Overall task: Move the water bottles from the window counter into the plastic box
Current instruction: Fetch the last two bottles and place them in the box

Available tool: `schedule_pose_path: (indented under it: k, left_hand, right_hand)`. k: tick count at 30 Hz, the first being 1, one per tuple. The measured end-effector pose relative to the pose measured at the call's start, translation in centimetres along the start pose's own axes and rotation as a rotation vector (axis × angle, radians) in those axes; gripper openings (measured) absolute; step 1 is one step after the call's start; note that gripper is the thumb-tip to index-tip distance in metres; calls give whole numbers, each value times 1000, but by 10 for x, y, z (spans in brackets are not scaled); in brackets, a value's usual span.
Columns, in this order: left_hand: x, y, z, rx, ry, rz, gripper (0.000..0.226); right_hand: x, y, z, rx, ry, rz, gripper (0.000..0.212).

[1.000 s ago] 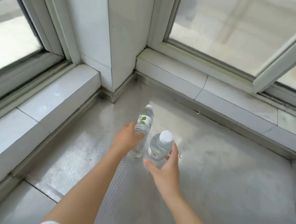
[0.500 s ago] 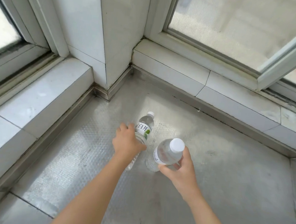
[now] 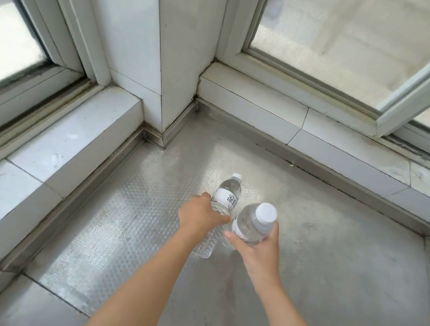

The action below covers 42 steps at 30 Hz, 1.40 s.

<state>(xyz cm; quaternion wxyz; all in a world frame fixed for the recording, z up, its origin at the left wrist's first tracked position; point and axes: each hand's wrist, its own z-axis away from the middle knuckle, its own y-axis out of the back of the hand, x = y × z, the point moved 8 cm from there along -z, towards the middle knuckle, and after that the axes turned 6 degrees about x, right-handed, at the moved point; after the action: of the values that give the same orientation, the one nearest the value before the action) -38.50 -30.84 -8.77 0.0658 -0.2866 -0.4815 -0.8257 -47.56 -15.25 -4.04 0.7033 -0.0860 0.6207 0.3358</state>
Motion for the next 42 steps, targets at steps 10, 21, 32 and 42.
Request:
schedule_pose_path:
  k: [10,21,32,42]
  left_hand:
    - [-28,17,41,26,116,650,28]
    - [-33,80,188,125,174,1112,19]
    - [-53,64,385,447,273,1389,55]
    - [-131,46,623,1090,512,1369,68]
  right_hand:
    - [-10,31,6,-95,20,-139,56]
    - [-51,37,68,-609,-166,-634,80]
    - [-61,31,195,-1037,-302,-500,58]
    - [-62,13,395,-1572,-14,-114,62]
